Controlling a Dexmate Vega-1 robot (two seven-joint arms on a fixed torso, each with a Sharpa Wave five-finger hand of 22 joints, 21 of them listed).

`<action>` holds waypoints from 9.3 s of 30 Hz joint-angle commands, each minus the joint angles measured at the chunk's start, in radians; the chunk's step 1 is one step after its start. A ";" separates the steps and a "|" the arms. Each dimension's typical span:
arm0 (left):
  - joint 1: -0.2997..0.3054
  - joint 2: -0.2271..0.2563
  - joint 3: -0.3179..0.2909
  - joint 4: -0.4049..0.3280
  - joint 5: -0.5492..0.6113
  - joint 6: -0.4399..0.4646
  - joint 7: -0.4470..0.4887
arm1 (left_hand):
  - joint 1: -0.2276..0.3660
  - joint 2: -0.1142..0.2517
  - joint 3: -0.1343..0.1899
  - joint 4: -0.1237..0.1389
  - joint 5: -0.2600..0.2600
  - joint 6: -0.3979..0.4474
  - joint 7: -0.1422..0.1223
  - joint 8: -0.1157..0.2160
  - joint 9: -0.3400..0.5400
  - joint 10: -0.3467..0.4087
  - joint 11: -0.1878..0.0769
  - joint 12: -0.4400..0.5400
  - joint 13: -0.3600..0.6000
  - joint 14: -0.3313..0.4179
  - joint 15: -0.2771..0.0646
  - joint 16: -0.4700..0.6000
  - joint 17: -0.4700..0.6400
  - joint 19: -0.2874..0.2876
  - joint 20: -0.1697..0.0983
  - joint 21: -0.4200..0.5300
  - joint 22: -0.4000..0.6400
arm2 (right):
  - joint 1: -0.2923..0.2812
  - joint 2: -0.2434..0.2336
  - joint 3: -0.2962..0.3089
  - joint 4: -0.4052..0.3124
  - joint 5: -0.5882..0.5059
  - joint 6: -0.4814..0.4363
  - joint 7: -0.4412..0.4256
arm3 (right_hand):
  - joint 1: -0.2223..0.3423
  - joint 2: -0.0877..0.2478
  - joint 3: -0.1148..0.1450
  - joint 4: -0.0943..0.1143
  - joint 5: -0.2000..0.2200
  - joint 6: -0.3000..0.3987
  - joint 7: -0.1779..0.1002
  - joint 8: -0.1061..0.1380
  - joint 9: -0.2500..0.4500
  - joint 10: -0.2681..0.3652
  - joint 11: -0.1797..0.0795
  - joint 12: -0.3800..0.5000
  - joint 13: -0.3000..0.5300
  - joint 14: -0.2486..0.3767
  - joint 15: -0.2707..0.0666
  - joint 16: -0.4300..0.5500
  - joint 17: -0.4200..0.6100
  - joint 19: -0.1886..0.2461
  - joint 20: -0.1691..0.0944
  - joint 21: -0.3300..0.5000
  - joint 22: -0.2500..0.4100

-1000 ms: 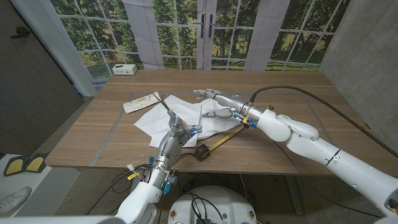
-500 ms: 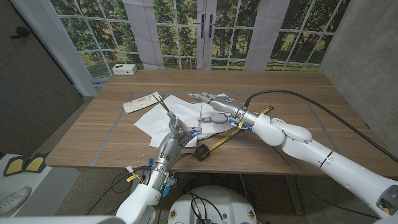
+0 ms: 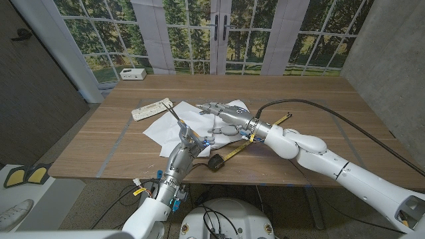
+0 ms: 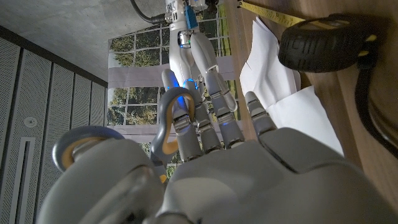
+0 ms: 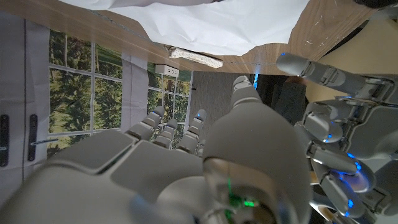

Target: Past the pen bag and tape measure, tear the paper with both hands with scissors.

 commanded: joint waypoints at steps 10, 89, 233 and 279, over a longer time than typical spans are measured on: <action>0.018 0.006 -0.015 -0.014 -0.003 0.001 0.003 | 0.002 0.006 -0.004 0.006 -0.003 -0.062 0.063 -0.002 -0.002 0.012 -0.006 0.001 0.000 0.002 -0.040 0.001 -0.004 0.003 0.007 0.000 0.002 | 0.060 -0.002 -0.094 0.010 -0.243 -0.019 -0.036 | 0.026 0.012 0.030 -0.002 0.014 0.012 0.002 0.015 0.000 0.001 -0.004 0.008 0.003 -0.022 -0.182 -0.006 -0.004 -0.009 -0.027 -0.001 0.002; 0.013 -0.012 -0.006 0.011 0.001 -0.025 -0.010 | 0.017 0.022 -0.003 0.015 -0.007 -0.053 0.067 0.006 0.000 0.019 -0.001 0.024 -0.003 0.003 -0.040 0.002 -0.014 -0.021 0.000 -0.012 -0.013 | 0.145 0.050 -0.206 0.214 -0.206 -0.028 -0.109 | 0.083 0.004 0.148 0.037 -0.031 0.431 -0.004 0.040 0.006 0.241 -0.004 0.044 -0.001 0.139 -0.177 0.060 -0.016 0.118 -0.015 0.014 0.002; -0.092 0.079 0.045 0.019 -0.067 0.037 -0.129 | 0.004 0.027 -0.007 0.022 -0.019 -0.046 0.064 0.005 0.013 0.015 -0.005 0.046 -0.015 0.011 -0.042 0.013 -0.017 -0.043 0.006 -0.013 -0.014 | 0.137 0.395 0.013 0.550 -0.106 0.059 -0.937 | 0.279 0.005 0.230 -0.001 -0.028 1.024 0.050 0.021 0.095 0.499 0.057 0.171 0.342 1.178 -0.202 0.055 0.191 0.313 -0.164 0.841 0.033; -0.163 0.102 0.086 0.039 -0.156 0.059 -0.209 | -0.004 0.030 -0.006 0.023 -0.019 -0.038 0.064 0.008 0.016 0.019 -0.003 0.056 -0.018 0.008 -0.039 0.017 -0.016 -0.059 0.006 -0.014 -0.014 | 0.149 0.394 -0.017 0.592 -0.025 0.126 -0.967 | 0.279 0.002 0.218 0.003 -0.028 1.029 0.038 0.023 0.092 0.506 0.043 0.178 0.364 1.188 -0.202 0.048 0.211 0.259 -0.163 0.913 0.027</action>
